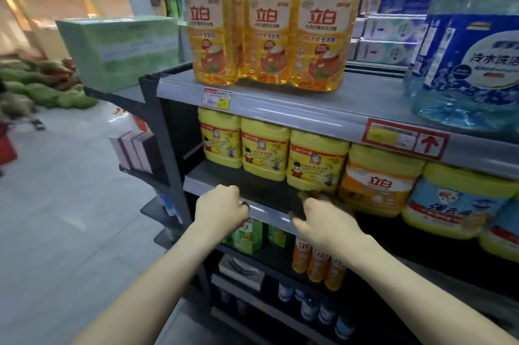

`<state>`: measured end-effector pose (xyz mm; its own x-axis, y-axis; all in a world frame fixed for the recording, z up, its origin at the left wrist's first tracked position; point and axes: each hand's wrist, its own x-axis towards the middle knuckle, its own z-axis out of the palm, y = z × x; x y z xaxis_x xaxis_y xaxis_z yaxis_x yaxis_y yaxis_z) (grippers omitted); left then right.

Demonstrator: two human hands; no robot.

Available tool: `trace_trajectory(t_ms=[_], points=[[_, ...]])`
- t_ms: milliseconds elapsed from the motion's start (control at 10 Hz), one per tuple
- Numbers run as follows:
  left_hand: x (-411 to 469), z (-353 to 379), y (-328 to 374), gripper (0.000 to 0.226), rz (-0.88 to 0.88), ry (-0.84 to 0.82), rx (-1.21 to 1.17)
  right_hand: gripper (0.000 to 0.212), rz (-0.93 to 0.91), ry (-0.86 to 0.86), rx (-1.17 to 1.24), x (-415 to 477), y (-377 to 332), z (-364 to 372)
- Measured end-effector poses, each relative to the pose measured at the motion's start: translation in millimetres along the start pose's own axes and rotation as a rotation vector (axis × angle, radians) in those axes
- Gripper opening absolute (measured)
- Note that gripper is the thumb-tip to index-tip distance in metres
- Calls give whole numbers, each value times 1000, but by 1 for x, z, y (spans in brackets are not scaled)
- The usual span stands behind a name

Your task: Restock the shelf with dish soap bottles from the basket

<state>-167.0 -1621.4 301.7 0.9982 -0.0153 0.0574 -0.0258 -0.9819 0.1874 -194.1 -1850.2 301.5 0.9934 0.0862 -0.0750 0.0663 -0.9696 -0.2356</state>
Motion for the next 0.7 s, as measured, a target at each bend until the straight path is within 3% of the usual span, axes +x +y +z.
trace_trajectory(t_ms=[100, 200, 300, 500, 700], points=[[9, 8, -2, 33, -34, 19, 29, 59, 1, -14, -76, 22, -6, 18], [21, 16, -7, 27, -72, 23, 33, 62, 30, 6, -85, 43, -18, 24], [39, 25, -20, 21, -75, 61, 9, 59, 21, 53, -85, 59, -24, 29], [101, 36, -45, 43, -110, -7, -103, 45, 0, 189, -46, 78, -39, 38], [140, 37, -71, 41, -115, 102, -317, 28, 151, 363, 113, 110, -66, 48]])
